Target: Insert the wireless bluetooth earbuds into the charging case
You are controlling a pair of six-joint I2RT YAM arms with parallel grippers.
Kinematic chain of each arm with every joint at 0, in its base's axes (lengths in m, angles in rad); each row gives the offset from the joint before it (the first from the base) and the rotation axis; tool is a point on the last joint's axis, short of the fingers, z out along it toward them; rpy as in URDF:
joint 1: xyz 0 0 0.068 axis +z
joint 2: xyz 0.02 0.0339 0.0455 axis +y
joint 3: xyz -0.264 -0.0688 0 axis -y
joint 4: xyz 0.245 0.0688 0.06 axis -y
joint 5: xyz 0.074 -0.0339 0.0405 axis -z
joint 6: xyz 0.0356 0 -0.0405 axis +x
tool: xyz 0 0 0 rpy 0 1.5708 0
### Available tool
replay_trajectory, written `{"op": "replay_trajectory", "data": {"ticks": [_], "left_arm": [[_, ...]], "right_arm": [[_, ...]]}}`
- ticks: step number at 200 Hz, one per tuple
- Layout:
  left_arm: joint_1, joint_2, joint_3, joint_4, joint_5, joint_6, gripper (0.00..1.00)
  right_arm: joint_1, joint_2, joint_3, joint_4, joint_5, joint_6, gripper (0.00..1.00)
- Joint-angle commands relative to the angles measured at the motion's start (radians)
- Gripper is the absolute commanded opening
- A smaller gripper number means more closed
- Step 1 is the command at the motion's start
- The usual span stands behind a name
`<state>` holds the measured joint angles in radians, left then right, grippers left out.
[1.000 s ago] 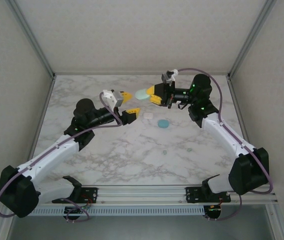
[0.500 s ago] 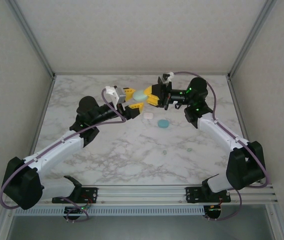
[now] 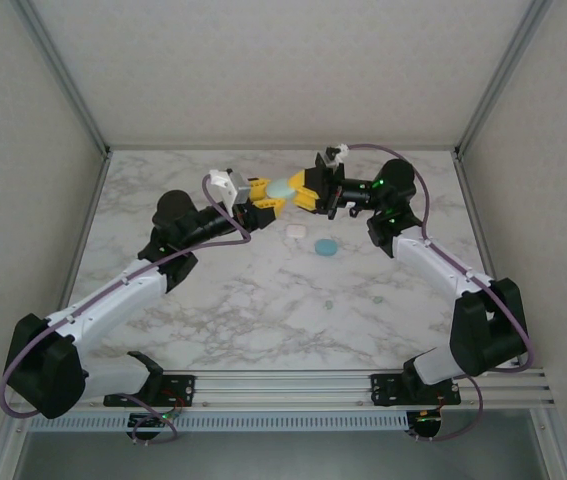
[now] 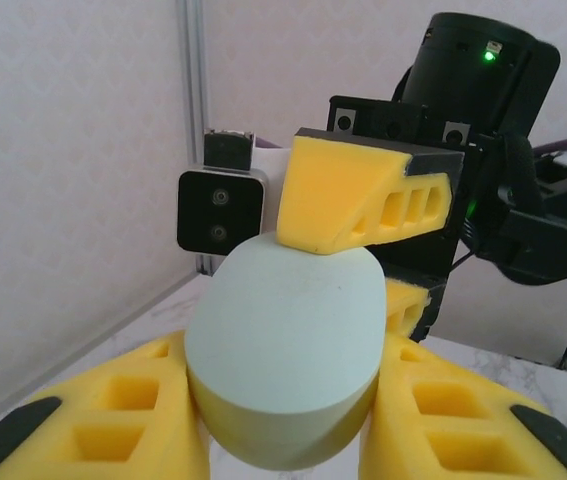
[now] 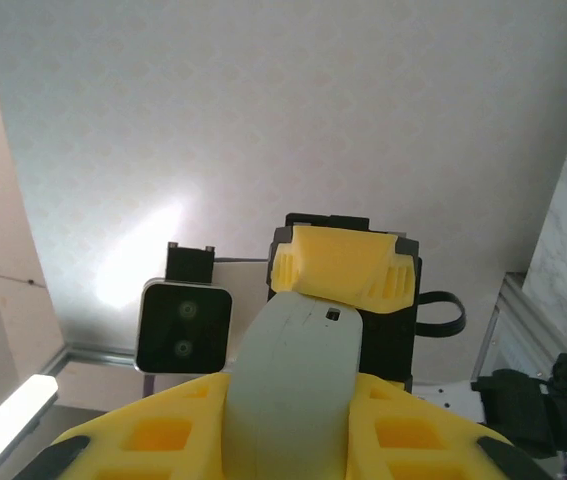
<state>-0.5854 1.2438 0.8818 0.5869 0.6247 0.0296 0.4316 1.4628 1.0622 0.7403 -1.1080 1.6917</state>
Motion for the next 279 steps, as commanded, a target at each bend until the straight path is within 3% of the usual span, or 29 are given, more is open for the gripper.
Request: {"op": "replay_trajectory", "data": {"ticks": [1, 24, 36, 71, 106, 124, 144, 217, 250, 279], "left_arm": [[-0.022, -0.013, 0.074, -0.093, 0.064, 0.063, 0.25], [-0.021, -0.023, 0.108, -0.237, 0.067, 0.132, 0.24], [-0.021, -0.026, 0.122, -0.297, 0.070, 0.155, 0.24], [-0.021, -0.025, 0.154, -0.398, 0.087, 0.201, 0.24], [-0.021, -0.029, 0.170, -0.454, 0.074, 0.224, 0.25], [-0.020, -0.027, 0.172, -0.464, 0.073, 0.231, 0.25], [-0.022, -0.021, 0.178, -0.467, 0.092, 0.237, 0.26], [-0.023, -0.020, 0.195, -0.504, 0.112, 0.258, 0.27], [-0.025, -0.015, 0.200, -0.513, 0.098, 0.261, 0.29], [-0.025, -0.014, 0.201, -0.509, 0.084, 0.258, 0.37]], "right_arm": [[0.017, -0.042, 0.053, -0.412, 0.005, -0.319, 0.31], [0.016, -0.072, 0.203, -0.937, 0.020, -0.747, 0.43], [0.016, -0.073, 0.246, -1.043, 0.014, -0.861, 0.47], [0.015, -0.041, 0.320, -1.234, 0.064, -0.990, 0.49], [0.013, -0.049, 0.305, -1.204, 0.038, -0.988, 0.46], [0.012, -0.050, 0.305, -1.212, 0.035, -0.992, 0.40], [0.011, -0.045, 0.295, -1.201, 0.043, -0.978, 0.45], [-0.007, -0.029, 0.249, -1.091, 0.054, -0.886, 0.45], [-0.005, -0.032, 0.235, -1.034, 0.006, -0.851, 0.32], [-0.006, -0.035, 0.233, -1.029, 0.002, -0.843, 0.19]]}}
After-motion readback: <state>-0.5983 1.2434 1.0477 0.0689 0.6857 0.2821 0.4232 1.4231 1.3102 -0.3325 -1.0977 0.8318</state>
